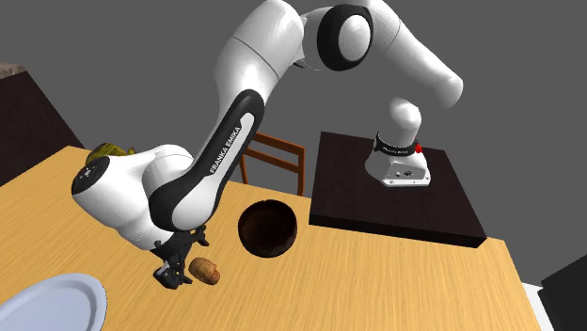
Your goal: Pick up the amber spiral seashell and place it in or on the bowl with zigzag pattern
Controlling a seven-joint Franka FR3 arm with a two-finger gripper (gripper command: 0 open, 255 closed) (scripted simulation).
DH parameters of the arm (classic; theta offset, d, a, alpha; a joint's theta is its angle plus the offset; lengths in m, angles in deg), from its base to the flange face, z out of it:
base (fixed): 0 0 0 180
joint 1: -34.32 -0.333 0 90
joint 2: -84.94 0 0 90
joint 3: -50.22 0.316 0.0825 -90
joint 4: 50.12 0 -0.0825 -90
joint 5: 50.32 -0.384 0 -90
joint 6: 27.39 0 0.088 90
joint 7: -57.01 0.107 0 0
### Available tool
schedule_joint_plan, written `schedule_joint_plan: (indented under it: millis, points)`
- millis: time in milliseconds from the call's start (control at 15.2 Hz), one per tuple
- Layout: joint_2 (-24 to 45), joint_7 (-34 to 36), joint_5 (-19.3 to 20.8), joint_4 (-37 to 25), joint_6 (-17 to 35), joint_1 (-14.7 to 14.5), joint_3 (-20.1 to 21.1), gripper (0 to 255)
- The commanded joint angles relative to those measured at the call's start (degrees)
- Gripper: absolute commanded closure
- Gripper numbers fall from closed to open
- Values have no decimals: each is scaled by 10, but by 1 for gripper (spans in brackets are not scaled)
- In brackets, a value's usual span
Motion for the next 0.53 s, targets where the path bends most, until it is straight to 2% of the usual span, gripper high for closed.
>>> schedule_joint_plan:
  millis: [0,396,462]
  points:
    - [1,1,1,4,5,0,0,0]
    - [1,1,1,4,5,0,0,0]
    - [1,1,1,4,5,0,0,255]
